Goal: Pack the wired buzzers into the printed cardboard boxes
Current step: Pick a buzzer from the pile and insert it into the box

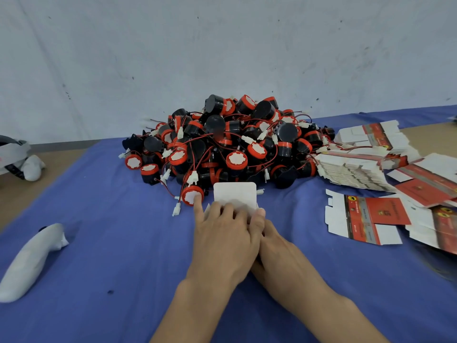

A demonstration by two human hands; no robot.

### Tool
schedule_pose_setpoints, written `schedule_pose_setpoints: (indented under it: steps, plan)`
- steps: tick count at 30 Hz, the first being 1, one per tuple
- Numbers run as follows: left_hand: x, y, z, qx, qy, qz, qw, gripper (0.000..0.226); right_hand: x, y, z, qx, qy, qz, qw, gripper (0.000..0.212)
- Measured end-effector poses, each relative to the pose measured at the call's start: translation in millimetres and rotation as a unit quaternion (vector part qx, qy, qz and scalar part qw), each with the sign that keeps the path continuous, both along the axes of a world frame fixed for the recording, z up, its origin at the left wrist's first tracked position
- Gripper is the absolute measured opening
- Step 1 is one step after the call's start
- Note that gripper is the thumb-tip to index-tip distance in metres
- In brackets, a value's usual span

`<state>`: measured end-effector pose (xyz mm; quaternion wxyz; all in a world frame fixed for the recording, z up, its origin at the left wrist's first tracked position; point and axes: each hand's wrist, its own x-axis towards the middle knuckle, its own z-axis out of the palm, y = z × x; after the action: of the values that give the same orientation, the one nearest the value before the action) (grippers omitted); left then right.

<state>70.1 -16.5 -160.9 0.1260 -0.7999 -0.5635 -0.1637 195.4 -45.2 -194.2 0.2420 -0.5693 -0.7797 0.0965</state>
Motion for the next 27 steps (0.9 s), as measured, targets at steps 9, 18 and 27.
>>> schedule_pose_setpoints:
  steps: [9, 18, 27]
  plan:
    - [-10, -1, -8, 0.074, -0.244, -0.066, 0.965, 0.052, 1, -3, -3, 0.063, 0.021, 0.019, 0.998, 0.043]
    - [-57, 4, -7, -0.113, -0.550, 0.023, 0.827, 0.017, 4, -7, 13, 0.109, 0.311, -0.035, 0.944, 0.023]
    - [-56, 6, -9, -0.258, -0.632, 0.015, 0.731, 0.014, 6, 19, 5, -0.077, 0.492, -0.051, 0.866, 0.010]
